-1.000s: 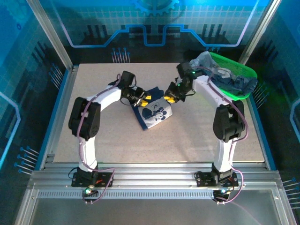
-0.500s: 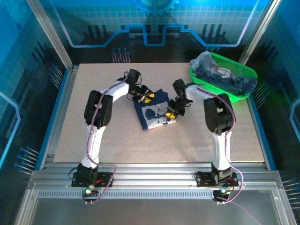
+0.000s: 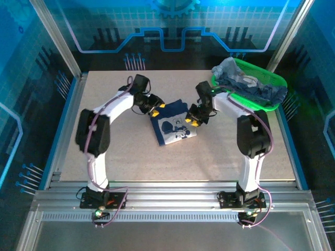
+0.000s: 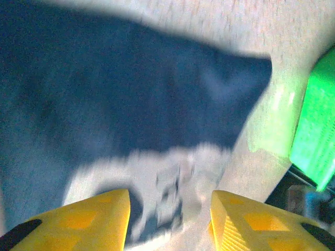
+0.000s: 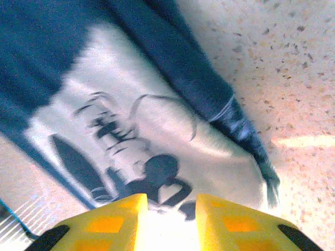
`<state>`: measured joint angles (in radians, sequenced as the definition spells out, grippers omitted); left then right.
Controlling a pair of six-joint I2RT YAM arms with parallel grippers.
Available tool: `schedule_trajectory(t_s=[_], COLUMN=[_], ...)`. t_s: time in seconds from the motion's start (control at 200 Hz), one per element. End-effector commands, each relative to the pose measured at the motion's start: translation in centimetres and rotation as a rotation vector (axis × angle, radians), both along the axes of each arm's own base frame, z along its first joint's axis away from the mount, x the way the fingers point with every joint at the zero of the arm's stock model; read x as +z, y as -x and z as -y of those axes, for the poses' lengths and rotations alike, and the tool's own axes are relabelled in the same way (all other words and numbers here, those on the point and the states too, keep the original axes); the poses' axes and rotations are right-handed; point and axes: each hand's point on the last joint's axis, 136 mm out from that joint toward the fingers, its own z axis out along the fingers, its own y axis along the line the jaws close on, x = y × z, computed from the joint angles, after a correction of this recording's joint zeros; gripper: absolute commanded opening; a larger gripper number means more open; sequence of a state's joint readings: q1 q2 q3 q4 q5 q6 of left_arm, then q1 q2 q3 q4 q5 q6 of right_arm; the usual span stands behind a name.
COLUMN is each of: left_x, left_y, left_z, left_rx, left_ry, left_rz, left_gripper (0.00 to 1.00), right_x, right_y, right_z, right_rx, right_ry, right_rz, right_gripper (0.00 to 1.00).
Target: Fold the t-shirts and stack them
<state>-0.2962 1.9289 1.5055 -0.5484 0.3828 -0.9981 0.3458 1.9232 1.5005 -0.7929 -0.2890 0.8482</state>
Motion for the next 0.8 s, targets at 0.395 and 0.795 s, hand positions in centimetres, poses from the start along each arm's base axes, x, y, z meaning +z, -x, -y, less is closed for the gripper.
schedule_trajectory(t_s=[0.395, 0.795], left_x=[-4.1, -11.3], left_y=[1.1, 1.0], left_z=[9.8, -0.6], left_rx=[0.355, 0.527], left_ry=[0.127, -0.078], left_rz=[-0.187, -0.300], left_gripper=[0.40, 0.39], right_x=[4.6, 4.4], right_y=[1.3, 3.1], right_z=[3.2, 4.9], right_rx=[0.014, -0.026], right_ry=[-0.083, -0.098], right_rz=[0.193, 0.175], right_gripper=[0.34, 0.33])
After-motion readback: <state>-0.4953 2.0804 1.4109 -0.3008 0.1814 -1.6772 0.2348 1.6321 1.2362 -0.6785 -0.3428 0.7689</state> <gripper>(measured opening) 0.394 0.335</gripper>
